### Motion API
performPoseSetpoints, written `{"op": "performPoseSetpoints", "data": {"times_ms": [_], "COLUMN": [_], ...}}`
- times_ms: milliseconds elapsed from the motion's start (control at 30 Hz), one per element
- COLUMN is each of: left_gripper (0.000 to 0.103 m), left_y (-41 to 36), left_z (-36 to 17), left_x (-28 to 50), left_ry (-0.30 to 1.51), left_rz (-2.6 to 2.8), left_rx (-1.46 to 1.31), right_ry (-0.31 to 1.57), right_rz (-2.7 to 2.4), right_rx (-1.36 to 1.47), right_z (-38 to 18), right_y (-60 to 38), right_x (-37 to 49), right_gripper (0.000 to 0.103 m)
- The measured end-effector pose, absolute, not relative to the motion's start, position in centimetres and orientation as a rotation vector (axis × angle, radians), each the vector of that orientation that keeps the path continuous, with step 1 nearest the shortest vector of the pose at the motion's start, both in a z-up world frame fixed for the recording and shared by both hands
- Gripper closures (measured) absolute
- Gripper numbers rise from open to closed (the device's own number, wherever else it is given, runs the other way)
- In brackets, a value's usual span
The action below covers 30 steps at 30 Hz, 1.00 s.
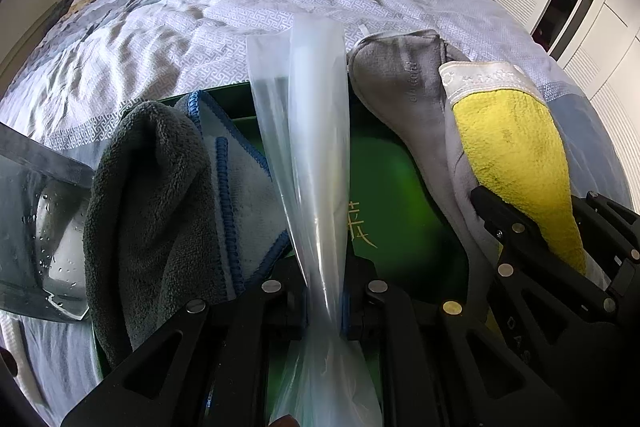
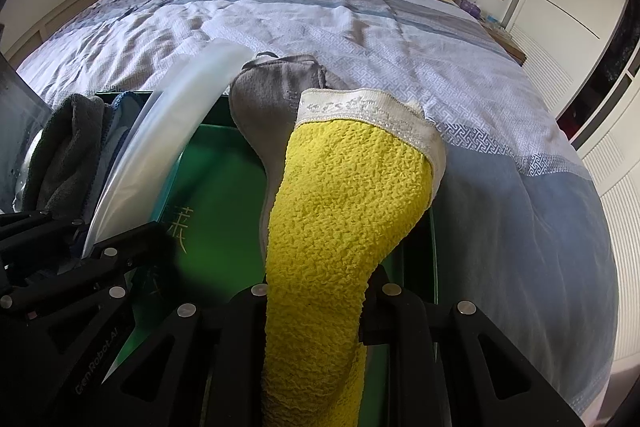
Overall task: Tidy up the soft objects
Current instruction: 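Lower the clear strip and yellow towel into the tray with both tools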
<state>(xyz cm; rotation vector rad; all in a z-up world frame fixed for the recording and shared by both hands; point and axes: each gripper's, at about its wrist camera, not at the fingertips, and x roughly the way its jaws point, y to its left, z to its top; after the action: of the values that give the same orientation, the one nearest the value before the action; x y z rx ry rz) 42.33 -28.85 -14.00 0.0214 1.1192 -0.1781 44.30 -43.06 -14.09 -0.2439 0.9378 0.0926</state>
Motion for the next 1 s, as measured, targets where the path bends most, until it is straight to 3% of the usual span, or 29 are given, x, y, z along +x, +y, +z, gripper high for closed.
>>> {"op": "performPoseSetpoints", "data": {"times_ms": [867,967,1000], "left_gripper": [0.093,0.086,0.084], "left_y": [-28.89,-28.80,-28.75], "left_z": [-14.00,-13.92,-13.84], "left_x": [42.06,42.03,41.98], "left_ry": [1.101,1.097,1.091], "left_rz": [-0.179,-0.185,-0.185], "left_rx": [0.017,0.010,0.009], "right_ry": [0.932,0.930,0.927], "right_rz": [0.087,0.086,0.085], "right_rx": [-0.259,-0.262,-0.264], "right_z": [-14.26,-14.18,-14.12], "right_y": [-42.79,-42.82,-42.85], "right_x": [44.25,44.16,44.11], "right_gripper": [0.073,0.068,0.061]}}
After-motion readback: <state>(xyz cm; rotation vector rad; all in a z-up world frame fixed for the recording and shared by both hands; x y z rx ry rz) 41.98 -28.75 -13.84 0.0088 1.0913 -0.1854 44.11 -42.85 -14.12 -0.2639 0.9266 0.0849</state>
